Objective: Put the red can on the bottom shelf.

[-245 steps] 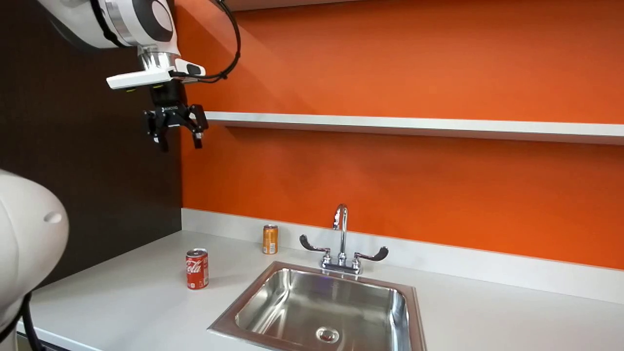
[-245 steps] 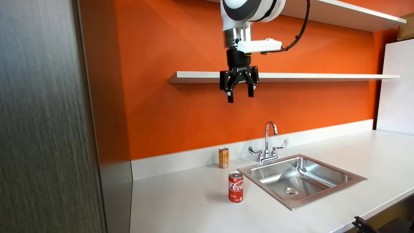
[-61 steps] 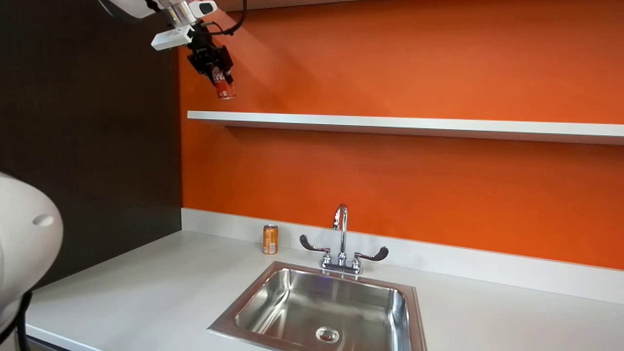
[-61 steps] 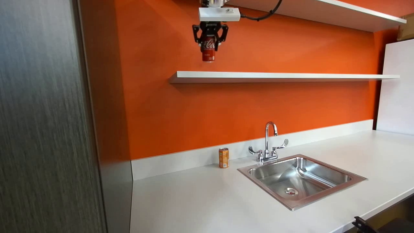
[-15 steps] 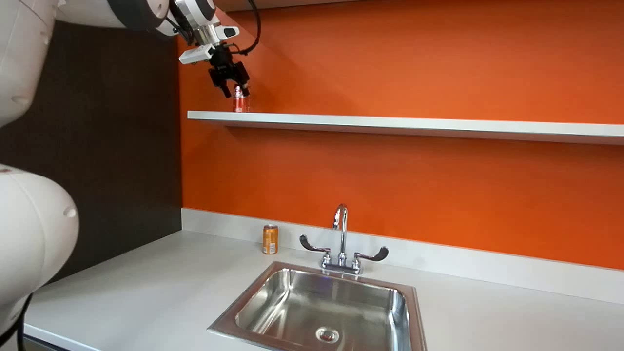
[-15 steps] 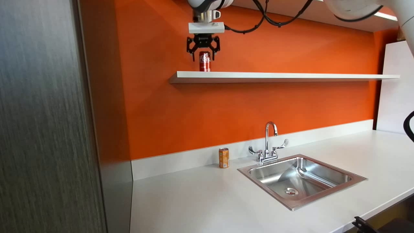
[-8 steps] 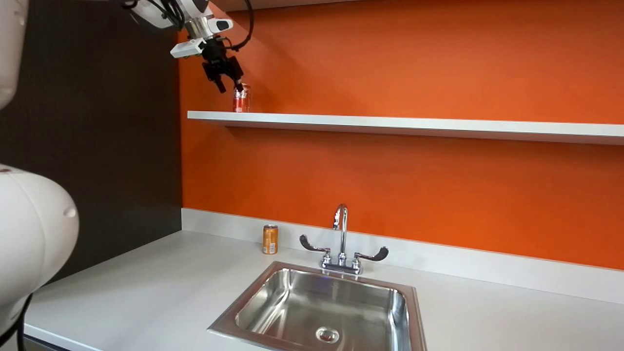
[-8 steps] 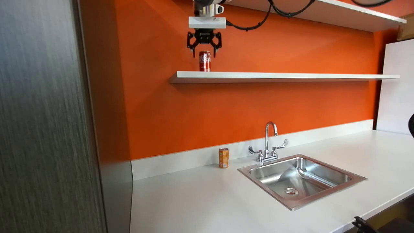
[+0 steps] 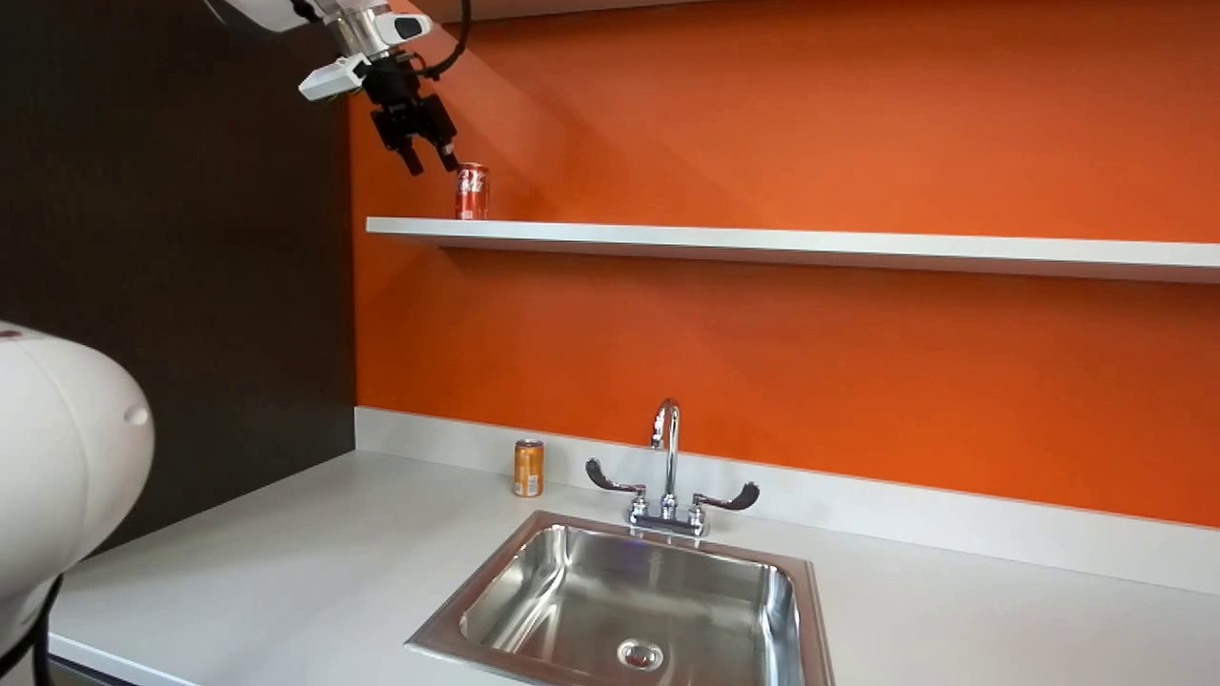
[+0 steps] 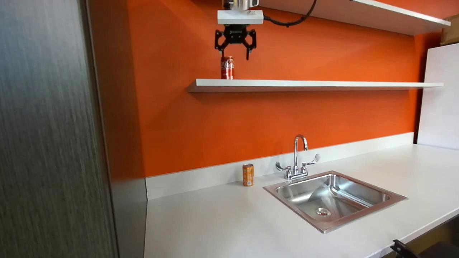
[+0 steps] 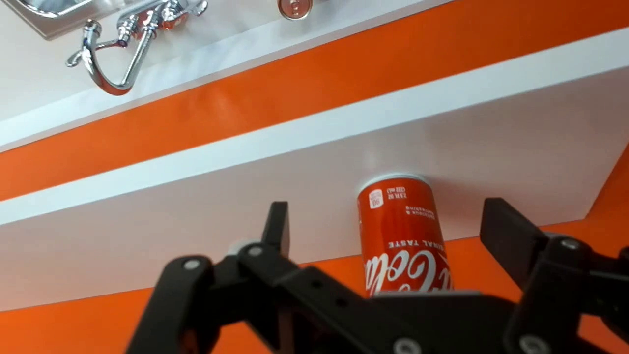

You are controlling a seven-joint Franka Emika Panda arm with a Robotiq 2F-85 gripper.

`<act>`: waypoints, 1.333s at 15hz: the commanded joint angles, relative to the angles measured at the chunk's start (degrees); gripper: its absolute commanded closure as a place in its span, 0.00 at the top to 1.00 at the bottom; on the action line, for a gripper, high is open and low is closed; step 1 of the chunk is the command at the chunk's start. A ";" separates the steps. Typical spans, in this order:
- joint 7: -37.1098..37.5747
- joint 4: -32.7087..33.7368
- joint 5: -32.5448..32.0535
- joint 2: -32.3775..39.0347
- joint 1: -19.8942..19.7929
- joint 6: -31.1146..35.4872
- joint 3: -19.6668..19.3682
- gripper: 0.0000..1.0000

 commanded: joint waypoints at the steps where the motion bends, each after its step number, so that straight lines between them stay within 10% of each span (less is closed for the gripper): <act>1: 1.08 -10.98 0.70 -8.41 -1.07 1.51 0.93 1.00; 20: -26.48 -42.19 8.53 -22.06 -4.61 4.00 -0.65 1.00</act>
